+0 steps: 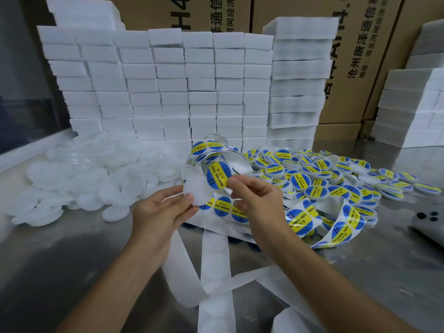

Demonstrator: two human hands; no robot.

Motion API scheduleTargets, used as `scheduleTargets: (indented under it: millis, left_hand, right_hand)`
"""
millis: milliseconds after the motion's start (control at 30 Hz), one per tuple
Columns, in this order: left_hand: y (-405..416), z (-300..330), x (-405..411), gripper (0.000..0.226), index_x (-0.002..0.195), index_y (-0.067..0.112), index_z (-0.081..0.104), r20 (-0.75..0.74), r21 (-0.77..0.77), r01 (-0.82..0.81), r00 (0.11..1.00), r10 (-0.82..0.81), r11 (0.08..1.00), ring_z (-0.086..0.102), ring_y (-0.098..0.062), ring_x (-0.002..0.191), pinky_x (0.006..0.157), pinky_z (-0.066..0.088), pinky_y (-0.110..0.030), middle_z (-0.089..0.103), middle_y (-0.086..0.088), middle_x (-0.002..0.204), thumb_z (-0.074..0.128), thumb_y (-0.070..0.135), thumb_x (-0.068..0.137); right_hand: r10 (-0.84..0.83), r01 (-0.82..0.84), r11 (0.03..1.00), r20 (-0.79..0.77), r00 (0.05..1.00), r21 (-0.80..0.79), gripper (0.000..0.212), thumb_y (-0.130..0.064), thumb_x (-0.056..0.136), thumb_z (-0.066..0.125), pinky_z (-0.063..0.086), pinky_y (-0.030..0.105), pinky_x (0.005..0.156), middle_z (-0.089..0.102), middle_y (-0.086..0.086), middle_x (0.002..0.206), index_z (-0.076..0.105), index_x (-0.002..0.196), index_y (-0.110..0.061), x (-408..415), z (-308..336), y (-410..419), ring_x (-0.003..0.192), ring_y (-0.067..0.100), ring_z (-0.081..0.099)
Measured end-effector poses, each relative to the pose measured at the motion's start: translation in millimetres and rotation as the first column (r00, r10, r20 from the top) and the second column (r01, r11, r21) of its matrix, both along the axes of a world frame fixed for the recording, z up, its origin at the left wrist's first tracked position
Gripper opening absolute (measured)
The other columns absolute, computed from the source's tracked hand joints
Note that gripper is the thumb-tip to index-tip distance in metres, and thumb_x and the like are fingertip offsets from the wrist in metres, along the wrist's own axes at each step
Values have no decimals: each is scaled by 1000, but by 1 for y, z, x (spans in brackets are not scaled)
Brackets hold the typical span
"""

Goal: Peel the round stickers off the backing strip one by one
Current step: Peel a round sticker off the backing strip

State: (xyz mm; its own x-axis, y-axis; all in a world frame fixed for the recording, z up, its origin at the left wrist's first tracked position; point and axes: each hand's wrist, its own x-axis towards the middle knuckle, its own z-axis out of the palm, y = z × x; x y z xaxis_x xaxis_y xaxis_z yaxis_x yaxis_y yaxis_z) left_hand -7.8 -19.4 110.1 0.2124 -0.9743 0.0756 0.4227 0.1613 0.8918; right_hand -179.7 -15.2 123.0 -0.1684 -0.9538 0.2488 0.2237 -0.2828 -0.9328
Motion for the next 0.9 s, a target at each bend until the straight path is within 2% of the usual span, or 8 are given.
scheduleTargets:
  millis: [133, 333, 633, 900]
  left_hand:
    - [1, 1, -1, 26, 96, 1, 69, 29, -27, 35, 999, -34, 999, 75, -28, 77, 64, 59, -25, 76, -16, 87, 74, 0, 71]
    - [4, 2, -2, 37, 97, 1, 69, 53, -58, 96, 994, -93, 994, 75, -28, 82, 65, 59, -26, 76, -17, 89, 77, 10, 62]
    - [4, 3, -2, 40, 97, 1, 70, 66, -55, 93, 994, -90, 994, 75, -28, 79, 63, 59, -26, 76, -17, 88, 78, 12, 60]
    - [6, 5, -2, 39, 95, 2, 70, 79, -55, 85, 994, -81, 995, 75, -27, 78, 62, 59, -25, 76, -17, 87, 78, 11, 59]
  right_hand:
    - [33, -36, 999, -82, 996, -32, 5, -12, 82, 78, 48, 11, 56, 76, -3, 73, 78, 81, -17, 2, -1, 2, 62, 0, 66]
    - [50, -54, 998, -124, 991, -29, 5, -12, 81, 78, 48, 10, 57, 77, -1, 78, 78, 83, -17, 3, -5, 1, 68, 3, 70]
    - [75, -83, 996, -155, 985, -45, 8, -11, 82, 78, 52, 13, 63, 78, -1, 81, 78, 82, -19, 3, -6, 0, 76, 10, 74]
    - [68, -79, 996, -206, 976, -45, 7, -13, 83, 77, 53, 14, 64, 78, -4, 82, 78, 84, -20, 1, -8, -2, 79, 11, 74]
